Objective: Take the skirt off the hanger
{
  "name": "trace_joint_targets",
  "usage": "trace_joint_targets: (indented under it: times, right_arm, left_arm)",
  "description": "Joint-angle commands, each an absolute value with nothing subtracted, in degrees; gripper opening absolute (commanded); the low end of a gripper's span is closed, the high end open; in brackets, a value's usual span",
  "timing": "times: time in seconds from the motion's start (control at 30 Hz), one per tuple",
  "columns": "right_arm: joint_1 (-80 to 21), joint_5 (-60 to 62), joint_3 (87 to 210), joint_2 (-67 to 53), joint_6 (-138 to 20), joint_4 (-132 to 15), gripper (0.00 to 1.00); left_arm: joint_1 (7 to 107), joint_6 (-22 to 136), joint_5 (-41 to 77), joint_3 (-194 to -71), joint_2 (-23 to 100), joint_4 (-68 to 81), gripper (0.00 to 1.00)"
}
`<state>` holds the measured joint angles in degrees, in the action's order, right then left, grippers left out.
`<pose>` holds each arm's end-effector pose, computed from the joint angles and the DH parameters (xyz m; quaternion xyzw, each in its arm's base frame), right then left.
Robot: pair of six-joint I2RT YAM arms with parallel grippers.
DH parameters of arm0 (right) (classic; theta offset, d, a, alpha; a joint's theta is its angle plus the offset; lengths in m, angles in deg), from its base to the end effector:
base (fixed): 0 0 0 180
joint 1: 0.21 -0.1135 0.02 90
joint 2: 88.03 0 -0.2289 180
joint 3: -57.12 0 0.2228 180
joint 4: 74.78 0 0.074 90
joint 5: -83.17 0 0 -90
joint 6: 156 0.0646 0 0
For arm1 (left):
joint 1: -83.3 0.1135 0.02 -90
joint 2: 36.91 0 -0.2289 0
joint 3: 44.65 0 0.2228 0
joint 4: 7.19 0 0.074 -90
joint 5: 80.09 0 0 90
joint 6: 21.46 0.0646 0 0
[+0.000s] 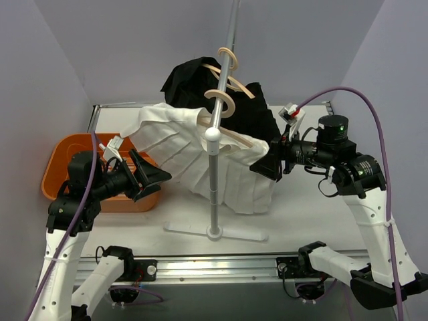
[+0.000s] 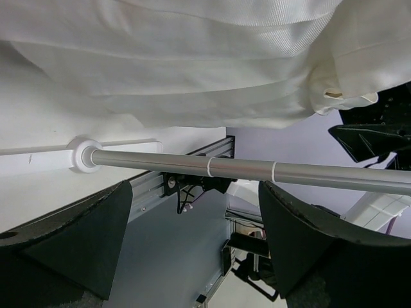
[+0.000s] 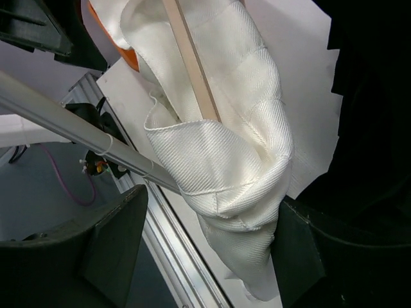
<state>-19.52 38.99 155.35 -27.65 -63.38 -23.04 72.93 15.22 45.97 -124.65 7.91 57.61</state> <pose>0.1719 0.1093 0.4206 -0.3427 0.6828 0.4089 0.4991 0.1402 -0.0643 0.3408 -0.1561 0.8218 -0.4796 0.2650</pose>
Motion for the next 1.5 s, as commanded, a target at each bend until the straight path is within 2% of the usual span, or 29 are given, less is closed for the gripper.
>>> trace_joint_targets:
  times: [0.0,0.17,0.23,0.33,0.37,0.53,0.7,0.83,0.93,1.3,1.47]
  right_arm:
    - [-20.4,42.0,155.1,-26.3,-65.4,-26.5,0.64]
    - [-21.0,41.7,154.7,-24.8,-67.7,-27.7,0.5]
    - [-21.2,40.8,154.3,-24.4,-68.9,-28.2,0.47]
    - [-21.4,40.5,153.7,-24.1,-70.5,-29.4,0.48]
    - [-21.5,40.3,153.6,-23.9,-70.8,-29.6,0.54]
    - [-21.9,37.0,152.9,-22.7,-73.5,-31.2,0.54]
    - [-22.4,36.7,152.6,-21.2,-73.0,-33.2,0.38]
    - [-23.0,36.3,153.2,-20.1,-73.1,-33.2,0.11]
    - [-23.3,36.1,153.6,-20.0,-72.9,-33.3,0.0]
    - [-23.9,35.8,154.6,-24.1,-75.7,-30.7,0.0]
    - [-24.7,36.5,156.1,-25.1,-77.2,-29.0,0.0]
  left_arm:
    - [73.4,16.2,48.4,-127.9,8.6,57.0,0.88]
    - [73.4,16.1,48.9,-129.3,8.6,57.9,0.88]
    - [73.4,16.0,49.1,-129.4,8.2,58.2,0.88]
    - [73.4,15.8,49.1,-129.5,7.6,58.8,0.88]
    - [73.4,15.5,49.1,-129.5,7.5,59.0,0.87]
    - [73.4,14.7,49.3,-129.9,6.9,59.5,0.87]
    - [73.4,14.0,49.1,-130.7,7.0,60.1,0.87]
    - [73.4,13.2,49.2,-131.3,7.1,60.2,0.85]
    - [73.4,13.2,48.9,-132.0,7.4,60.5,0.84]
    - [73.4,12.3,49.1,-133.2,9.1,58.7,0.83]
    - [73.4,10.5,49.1,-131.7,9.2,56.7,0.65]
